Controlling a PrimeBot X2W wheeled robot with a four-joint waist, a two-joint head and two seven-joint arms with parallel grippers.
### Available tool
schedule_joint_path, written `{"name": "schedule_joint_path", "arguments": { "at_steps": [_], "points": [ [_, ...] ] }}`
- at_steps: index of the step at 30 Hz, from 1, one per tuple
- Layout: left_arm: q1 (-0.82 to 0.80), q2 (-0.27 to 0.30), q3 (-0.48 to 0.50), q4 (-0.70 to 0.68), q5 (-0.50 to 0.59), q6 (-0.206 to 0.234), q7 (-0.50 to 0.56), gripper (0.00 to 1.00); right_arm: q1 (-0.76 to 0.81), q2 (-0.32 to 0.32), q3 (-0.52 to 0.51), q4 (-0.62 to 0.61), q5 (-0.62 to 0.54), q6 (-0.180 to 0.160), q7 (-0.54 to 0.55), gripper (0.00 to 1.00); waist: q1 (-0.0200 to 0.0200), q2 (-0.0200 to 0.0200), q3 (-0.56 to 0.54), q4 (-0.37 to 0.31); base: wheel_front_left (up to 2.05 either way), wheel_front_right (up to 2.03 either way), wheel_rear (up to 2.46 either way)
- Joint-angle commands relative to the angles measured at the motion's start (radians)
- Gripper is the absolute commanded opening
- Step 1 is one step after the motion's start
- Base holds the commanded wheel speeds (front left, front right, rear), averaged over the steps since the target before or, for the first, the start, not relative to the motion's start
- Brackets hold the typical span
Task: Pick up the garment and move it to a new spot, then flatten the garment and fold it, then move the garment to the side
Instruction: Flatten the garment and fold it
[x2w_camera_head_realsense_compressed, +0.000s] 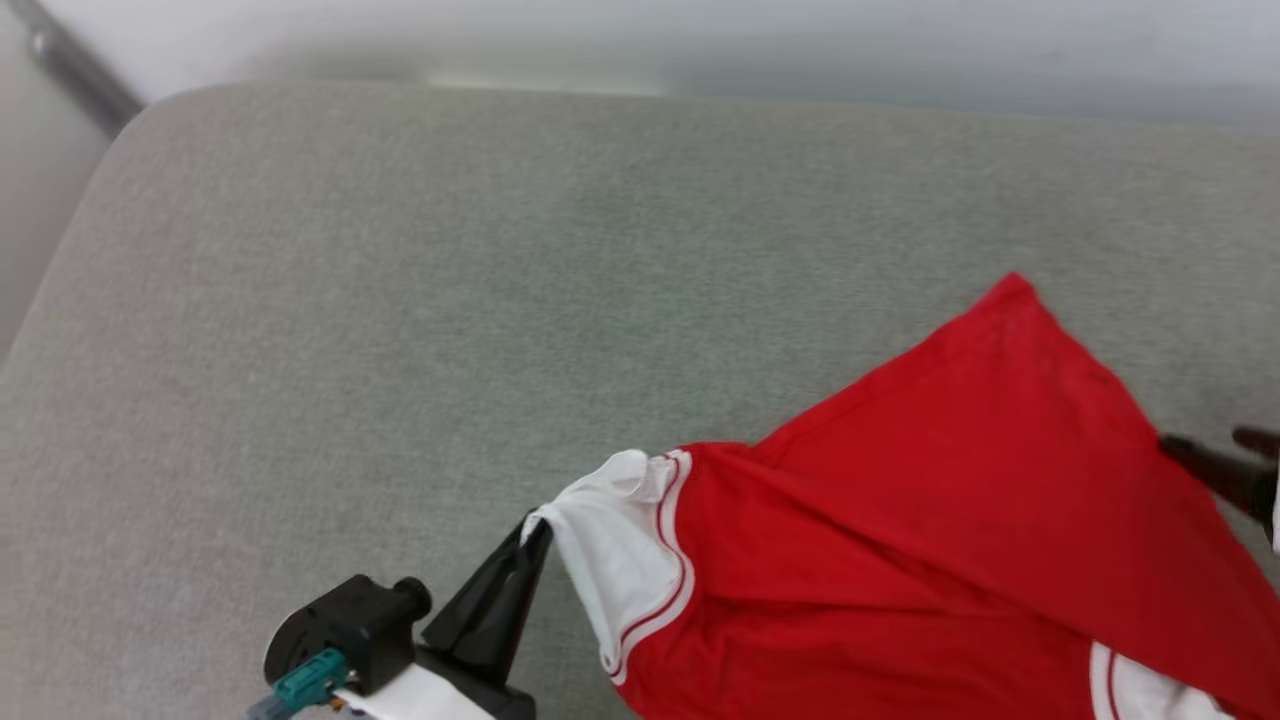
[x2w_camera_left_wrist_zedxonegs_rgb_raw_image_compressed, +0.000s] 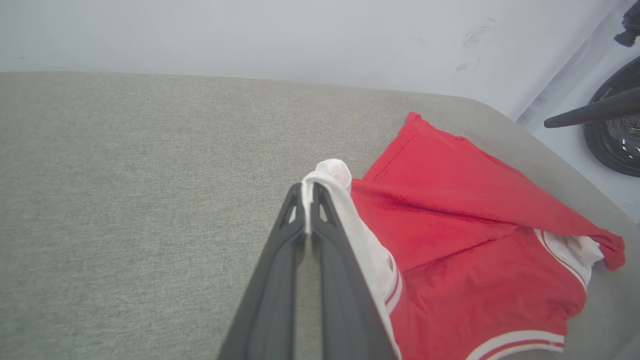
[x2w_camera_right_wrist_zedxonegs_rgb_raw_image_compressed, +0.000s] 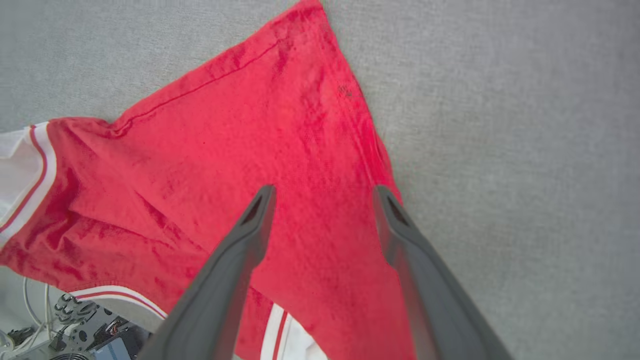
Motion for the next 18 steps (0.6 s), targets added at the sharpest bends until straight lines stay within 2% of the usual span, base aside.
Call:
{"name": "schedule_joint_path", "arguments": {
  "at_steps": [1, 4, 10, 18],
  "points": [
    [-0.018, -0.009, -0.007, -0.007, 0.008, -0.002, 0.001, 0.00, -0.040, 0.002, 0.009, 0.000, -0.013, 0.000, 0.013, 1.00, 0.0001, 0.0000, 0.039, 0.042, 0.00, 0.00, 0.00],
    [-0.045, -0.023, -0.027, -0.020, 0.021, -0.013, 0.000, 0.00, -0.136, 0.007, 0.043, 0.035, -0.045, 0.000, 0.057, 1.00, 0.0001, 0.0000, 0.073, 0.086, 0.00, 0.00, 0.00],
    [-0.091, -0.062, -0.068, -0.024, 0.036, -0.031, 0.003, 0.00, -0.277, -0.023, 0.095, 0.153, -0.127, 0.000, 0.101, 1.00, 0.0001, 0.0000, 0.142, 0.180, 0.00, 0.00, 0.00],
    [-0.136, -0.123, -0.116, 0.008, 0.041, -0.053, -0.017, 0.00, -0.353, -0.075, 0.114, 0.303, -0.204, 0.000, 0.093, 1.00, 0.0001, 0.0000, 0.209, 0.274, 0.00, 0.00, 0.00]
  ]
}}
